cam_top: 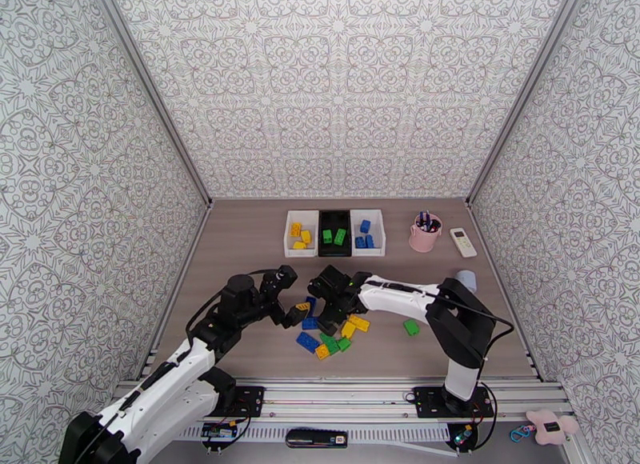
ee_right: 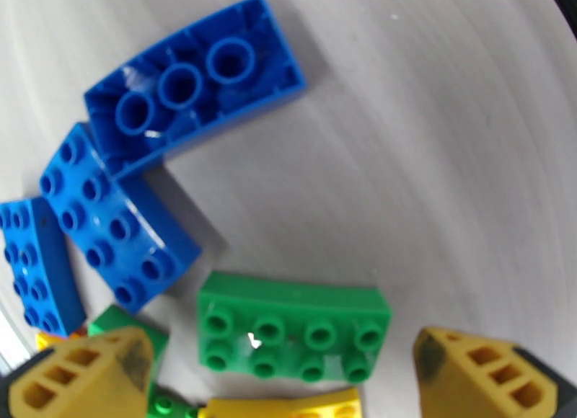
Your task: Sort the legos into containers by color
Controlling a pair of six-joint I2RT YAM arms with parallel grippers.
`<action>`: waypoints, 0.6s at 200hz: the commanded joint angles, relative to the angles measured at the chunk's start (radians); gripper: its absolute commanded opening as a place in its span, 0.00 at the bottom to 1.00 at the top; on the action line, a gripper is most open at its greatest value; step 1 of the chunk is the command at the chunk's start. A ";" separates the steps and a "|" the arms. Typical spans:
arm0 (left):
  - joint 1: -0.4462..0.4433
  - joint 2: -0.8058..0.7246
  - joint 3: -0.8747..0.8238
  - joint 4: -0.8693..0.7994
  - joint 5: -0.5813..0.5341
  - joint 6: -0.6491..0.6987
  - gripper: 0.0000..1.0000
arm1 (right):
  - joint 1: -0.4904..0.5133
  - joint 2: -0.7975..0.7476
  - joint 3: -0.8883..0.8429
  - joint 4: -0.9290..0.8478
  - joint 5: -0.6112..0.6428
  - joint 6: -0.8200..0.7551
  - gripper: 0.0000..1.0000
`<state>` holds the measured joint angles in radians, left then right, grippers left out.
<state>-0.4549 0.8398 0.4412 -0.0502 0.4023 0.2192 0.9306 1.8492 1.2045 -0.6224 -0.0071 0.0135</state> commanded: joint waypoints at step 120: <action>0.008 -0.015 -0.014 -0.025 0.058 0.048 1.00 | 0.001 0.088 0.049 0.000 0.039 0.133 0.64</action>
<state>-0.4549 0.8387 0.4408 -0.0608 0.4343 0.2451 0.9298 1.9137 1.2346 -0.6182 0.0330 0.1287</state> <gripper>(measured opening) 0.996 0.679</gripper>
